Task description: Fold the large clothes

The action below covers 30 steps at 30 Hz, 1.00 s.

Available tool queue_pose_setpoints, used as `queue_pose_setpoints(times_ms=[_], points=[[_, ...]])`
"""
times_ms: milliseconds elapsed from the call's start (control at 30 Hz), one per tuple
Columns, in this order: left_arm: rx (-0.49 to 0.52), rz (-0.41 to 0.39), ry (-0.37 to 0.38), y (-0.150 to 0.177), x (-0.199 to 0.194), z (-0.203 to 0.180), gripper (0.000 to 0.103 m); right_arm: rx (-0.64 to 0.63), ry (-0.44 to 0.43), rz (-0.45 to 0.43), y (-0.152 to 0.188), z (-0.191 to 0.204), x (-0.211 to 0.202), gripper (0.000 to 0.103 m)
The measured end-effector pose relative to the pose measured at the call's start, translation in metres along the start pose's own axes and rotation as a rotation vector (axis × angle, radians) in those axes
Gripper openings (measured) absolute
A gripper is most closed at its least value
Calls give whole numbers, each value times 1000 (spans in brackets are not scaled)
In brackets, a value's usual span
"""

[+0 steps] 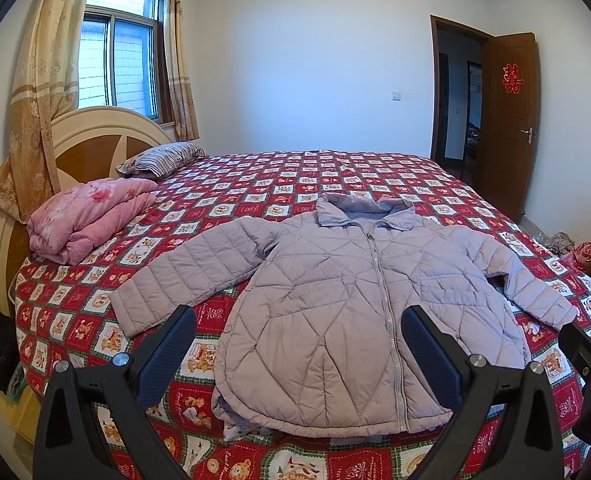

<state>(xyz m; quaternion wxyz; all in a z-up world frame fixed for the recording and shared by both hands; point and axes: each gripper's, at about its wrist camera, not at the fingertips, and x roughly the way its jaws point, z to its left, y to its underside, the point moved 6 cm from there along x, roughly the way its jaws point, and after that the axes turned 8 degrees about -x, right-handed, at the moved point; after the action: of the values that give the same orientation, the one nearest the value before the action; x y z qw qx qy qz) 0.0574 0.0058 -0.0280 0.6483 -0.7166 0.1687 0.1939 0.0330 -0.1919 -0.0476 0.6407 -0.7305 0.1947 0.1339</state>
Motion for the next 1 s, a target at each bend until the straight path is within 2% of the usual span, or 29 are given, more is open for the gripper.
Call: queue_pose_setpoints(times_ms=[733,867,933,1000], points=[[-3,10,-2,3,3,2,102,6,-13,9,6,2,2,103],[5,6,-2,5,18,2,102,35,-59,18,16,-3,19,103],[13,14,-18,5,34,3,102,40,-42,41,22,-15,33,103],[30,21,-40,6,60,6,102,75,11,92,36,-42,58,103]])
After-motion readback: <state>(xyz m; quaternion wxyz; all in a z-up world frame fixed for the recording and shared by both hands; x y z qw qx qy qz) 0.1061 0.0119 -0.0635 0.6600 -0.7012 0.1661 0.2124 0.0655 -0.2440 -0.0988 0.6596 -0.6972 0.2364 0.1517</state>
